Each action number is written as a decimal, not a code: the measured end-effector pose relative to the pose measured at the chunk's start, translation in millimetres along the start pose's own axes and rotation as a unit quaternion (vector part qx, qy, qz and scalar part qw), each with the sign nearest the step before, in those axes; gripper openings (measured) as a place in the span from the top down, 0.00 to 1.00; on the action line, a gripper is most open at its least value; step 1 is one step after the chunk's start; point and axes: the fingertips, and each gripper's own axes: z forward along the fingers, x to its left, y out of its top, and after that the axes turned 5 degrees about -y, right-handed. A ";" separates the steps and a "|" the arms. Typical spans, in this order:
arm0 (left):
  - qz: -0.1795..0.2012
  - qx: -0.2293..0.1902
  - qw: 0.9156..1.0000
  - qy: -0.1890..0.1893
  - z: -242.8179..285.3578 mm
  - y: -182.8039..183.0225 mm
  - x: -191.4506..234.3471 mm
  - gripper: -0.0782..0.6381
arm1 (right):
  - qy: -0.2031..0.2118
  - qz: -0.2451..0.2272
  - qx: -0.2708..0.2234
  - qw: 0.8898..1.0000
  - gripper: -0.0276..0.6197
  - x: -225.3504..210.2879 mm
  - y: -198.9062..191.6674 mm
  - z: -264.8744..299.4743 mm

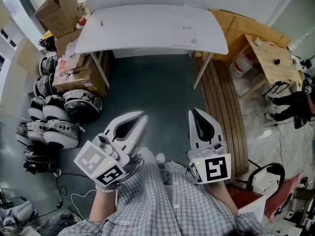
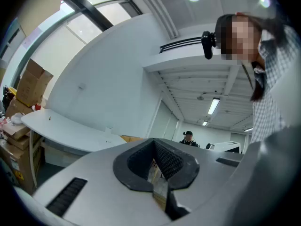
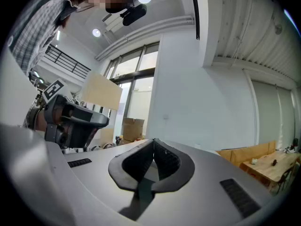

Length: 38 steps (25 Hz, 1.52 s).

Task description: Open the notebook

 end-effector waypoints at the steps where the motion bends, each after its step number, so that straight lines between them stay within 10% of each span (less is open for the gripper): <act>1: 0.001 0.000 1.000 0.001 -0.4 0.3 1.2 0.88 | 0.001 0.001 -0.001 1.000 0.92 0.4 0.1 0.9; 38: 0.001 -0.002 1.000 0.000 35.8 7.7 33.5 0.88 | -0.023 0.007 0.012 1.000 0.92 -33.0 -14.7 24.9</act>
